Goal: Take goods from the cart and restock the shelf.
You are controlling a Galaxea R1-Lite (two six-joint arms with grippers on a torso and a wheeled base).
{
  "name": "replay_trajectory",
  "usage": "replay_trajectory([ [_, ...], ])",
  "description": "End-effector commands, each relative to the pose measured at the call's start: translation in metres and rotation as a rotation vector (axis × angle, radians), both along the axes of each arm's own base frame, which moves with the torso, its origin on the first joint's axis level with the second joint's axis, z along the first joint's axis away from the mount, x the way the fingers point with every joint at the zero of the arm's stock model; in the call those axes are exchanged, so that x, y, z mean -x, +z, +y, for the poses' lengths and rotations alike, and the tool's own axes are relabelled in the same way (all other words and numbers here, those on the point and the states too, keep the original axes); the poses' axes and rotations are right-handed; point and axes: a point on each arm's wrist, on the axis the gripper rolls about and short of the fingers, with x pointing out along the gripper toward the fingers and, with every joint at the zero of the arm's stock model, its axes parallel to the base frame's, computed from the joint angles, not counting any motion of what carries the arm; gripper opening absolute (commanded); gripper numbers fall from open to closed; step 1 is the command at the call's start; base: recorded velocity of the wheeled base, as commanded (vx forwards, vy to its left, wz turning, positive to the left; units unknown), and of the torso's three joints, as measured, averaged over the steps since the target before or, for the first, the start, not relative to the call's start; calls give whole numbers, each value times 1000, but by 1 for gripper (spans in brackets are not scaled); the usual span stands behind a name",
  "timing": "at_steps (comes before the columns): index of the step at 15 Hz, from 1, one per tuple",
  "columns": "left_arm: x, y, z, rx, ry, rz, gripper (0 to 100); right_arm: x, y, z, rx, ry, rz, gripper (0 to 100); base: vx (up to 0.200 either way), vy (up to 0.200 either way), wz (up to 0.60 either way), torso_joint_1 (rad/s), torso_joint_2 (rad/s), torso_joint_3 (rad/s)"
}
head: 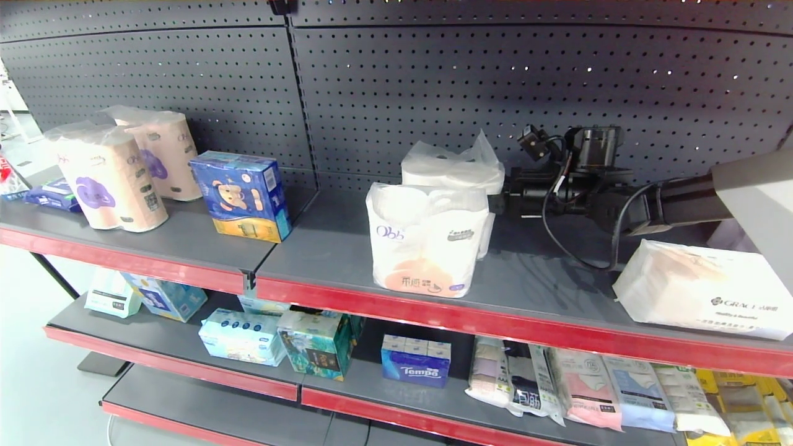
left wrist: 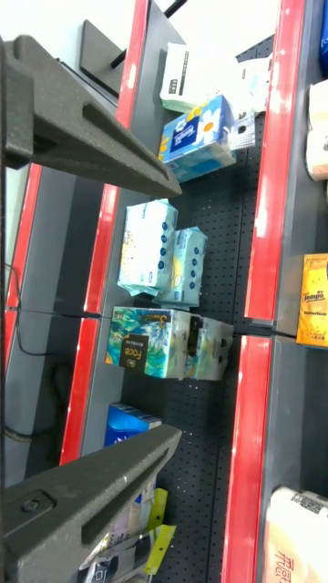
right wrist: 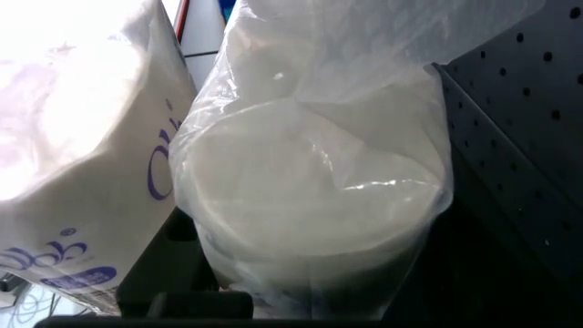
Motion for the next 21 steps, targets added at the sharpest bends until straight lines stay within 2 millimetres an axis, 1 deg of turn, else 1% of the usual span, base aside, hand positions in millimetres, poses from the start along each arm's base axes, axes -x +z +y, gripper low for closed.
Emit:
replay_trajectory([
  [1, 0, 0, 0, 0, 1, 1, 100, 0, 0, -2, 0, -5, 1, 0, 0, 0, 0, 0, 0, 0],
  [11, 0, 0, 0, 0, 1, 1, 100, -1, -1, -3, 4, -40, 27, 0, 0, 0, 0, 0, 0, 0],
  [15, 0, 0, 0, 0, 1, 1, 100, -5, -2, -1, -7, -11, 28, 0, 0, 0, 0, 0, 0, 0],
  [17, 0, 0, 0, 0, -1, 1, 100, -5, -2, 0, -24, 35, 46, 0, 0, 0, 0, 0, 0, 0],
  [21, 0, 0, 0, 0, 1, 1, 100, -8, -6, 1, -27, 40, 60, 0, 0, 0, 0, 0, 0, 0],
])
